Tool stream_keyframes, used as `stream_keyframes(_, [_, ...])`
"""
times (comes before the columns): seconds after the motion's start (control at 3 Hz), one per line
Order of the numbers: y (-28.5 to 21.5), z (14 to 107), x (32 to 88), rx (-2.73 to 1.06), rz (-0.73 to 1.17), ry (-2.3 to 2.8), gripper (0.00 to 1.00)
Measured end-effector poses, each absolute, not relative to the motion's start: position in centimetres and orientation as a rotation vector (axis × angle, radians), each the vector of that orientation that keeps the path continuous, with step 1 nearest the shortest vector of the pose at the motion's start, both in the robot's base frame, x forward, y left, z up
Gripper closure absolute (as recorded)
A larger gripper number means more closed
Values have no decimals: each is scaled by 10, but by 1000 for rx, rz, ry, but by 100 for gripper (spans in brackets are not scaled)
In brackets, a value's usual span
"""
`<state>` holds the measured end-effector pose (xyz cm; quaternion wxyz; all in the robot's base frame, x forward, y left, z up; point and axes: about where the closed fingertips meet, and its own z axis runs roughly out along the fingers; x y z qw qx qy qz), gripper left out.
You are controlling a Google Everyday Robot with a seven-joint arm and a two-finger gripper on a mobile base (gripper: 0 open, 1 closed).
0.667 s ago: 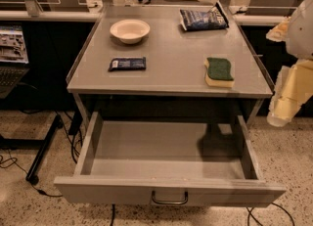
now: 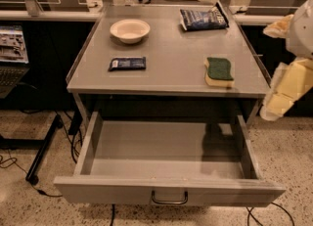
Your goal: Place rxbar blueberry into top drawer
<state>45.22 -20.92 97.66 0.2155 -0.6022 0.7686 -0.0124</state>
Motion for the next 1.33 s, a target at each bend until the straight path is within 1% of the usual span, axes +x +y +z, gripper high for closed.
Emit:
stream_keyframes(0.33, [-186,981,482,-1598,75,2011,0])
stream_keyframes(0.67, [-145,987,545,-1499,246,1877,0])
stream_keyframes(1.0, [-111,981,593,-1488,344,1863,0])
stream_keyframes(1.33, [-86,968,624,-1484,384,1887,0])
